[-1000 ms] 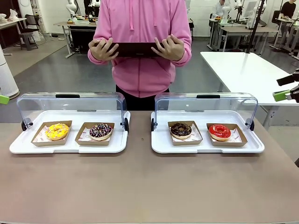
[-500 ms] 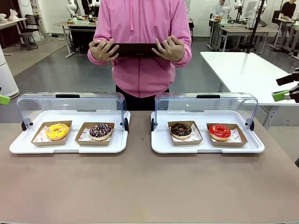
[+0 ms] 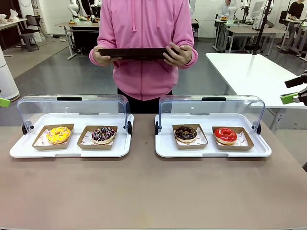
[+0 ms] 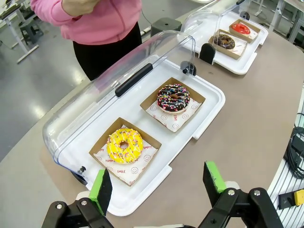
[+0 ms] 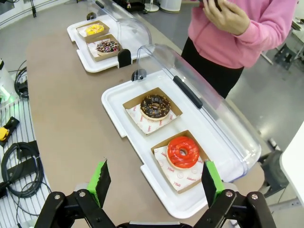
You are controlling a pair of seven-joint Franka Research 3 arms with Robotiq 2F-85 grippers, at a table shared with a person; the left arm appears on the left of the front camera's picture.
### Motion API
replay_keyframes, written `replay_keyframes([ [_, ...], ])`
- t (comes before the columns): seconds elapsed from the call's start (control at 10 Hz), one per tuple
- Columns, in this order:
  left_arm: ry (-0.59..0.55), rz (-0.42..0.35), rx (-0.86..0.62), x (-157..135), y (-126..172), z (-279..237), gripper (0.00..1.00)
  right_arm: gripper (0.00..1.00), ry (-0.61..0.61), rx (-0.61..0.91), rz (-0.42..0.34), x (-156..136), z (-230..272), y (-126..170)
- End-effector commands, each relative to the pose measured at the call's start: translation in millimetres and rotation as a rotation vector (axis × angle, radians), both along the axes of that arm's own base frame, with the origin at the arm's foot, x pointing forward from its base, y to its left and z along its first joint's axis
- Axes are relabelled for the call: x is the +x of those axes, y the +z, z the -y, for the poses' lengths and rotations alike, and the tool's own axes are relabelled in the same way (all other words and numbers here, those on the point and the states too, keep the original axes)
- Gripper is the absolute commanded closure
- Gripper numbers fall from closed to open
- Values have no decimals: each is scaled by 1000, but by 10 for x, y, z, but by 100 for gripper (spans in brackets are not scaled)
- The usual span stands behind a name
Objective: Provide the desired donut to the person.
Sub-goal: Pick up and lift the Paper togo box containing the Donut pointed at by the person.
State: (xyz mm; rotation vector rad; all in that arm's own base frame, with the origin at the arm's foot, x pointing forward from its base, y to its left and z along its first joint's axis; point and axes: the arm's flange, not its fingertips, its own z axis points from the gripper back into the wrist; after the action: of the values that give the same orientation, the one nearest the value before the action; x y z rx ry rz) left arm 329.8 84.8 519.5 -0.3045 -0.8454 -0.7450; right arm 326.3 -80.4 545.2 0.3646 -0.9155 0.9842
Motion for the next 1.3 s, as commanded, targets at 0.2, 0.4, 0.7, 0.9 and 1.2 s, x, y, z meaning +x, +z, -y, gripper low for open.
replay_keyframes([
  [0.2, 5, 1, -12, -2, -1, -18, 0, 0, 11, 11, 2, 17, 4, -13],
  [0.4, 5, 1, -12, -2, -1, -18, 0, 0, 11, 11, 2, 17, 4, -13],
  [0.7, 5, 1, -12, -2, -1, -18, 0, 0, 11, 11, 2, 17, 4, -13],
  [0.9, 5, 1, -12, -2, -1, -18, 0, 0, 11, 11, 2, 17, 4, -13],
  [1.2, 5, 1, -12, -2, -1, -18, 0, 0, 11, 11, 2, 17, 4, -13],
])
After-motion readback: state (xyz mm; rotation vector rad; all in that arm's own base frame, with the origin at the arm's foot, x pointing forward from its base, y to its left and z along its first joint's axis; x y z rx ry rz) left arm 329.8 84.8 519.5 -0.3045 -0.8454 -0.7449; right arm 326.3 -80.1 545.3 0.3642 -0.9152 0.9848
